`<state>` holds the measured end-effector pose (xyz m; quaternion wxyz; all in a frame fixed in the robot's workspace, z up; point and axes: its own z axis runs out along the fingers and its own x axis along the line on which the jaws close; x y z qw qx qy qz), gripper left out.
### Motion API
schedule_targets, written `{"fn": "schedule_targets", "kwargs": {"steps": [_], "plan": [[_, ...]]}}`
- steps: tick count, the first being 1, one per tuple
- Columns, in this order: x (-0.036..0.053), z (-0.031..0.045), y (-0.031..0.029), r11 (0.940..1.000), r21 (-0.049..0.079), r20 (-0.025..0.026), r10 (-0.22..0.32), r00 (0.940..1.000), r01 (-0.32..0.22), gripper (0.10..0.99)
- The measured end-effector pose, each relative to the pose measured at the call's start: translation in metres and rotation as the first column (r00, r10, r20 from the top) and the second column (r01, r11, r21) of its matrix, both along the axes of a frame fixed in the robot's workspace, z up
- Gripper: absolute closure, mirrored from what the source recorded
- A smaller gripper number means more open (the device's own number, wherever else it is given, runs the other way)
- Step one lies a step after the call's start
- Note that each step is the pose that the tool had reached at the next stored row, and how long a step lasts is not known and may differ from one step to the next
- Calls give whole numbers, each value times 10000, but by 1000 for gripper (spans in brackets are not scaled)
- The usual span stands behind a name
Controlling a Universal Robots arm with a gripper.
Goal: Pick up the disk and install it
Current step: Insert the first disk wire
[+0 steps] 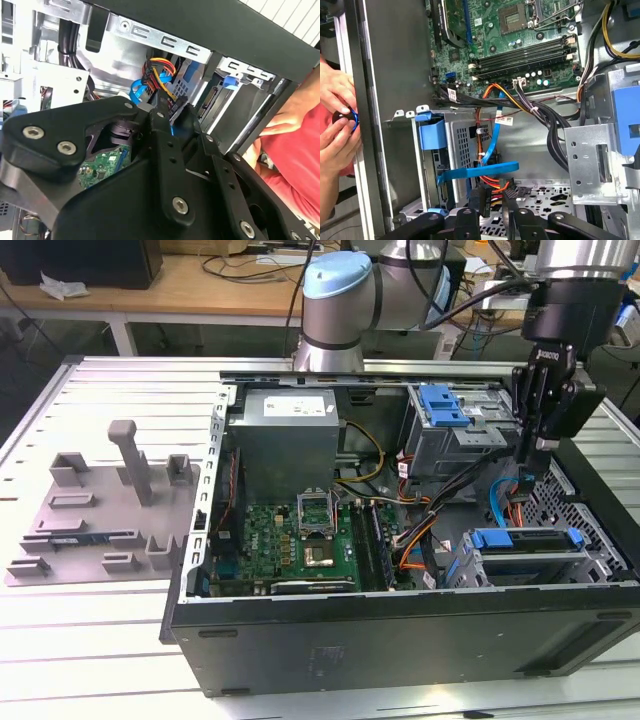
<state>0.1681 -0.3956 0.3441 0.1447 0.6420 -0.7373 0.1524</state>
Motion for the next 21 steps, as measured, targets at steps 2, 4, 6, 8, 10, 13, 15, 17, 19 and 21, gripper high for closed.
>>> {"fn": "schedule_targets", "kwargs": {"steps": [2, 4, 6, 8, 10, 13, 15, 17, 19, 21], "plan": [[-1, -18, 0, 10000, -72, 0, -3, 10000, 3, 769], [0, -25, 13, 9997, -245, 0, 1, 10000, -1, 769], [0, -29, 67, 9987, -503, 0, -1, 10000, 1, 769], [0, -32, 123, 9974, -714, -1, -2, 10000, 2, 769], [-1, -34, 125, 9968, -797, 1, -3, 10000, 3, 769], [0, -39, 123, 9968, -795, 4, 0, 10000, 1, 769], [0, -48, 112, 9968, -794, 26, -1, 10000, 3, 769], [-8, -57, 93, 9968, -796, 98, -1, 10000, 9, 769], [-17, -63, 81, 9968, -798, 165, -2, 9999, 15, 769], [-35, -72, 80, 9968, -796, 217, -3, 9998, 20, 769]]}}
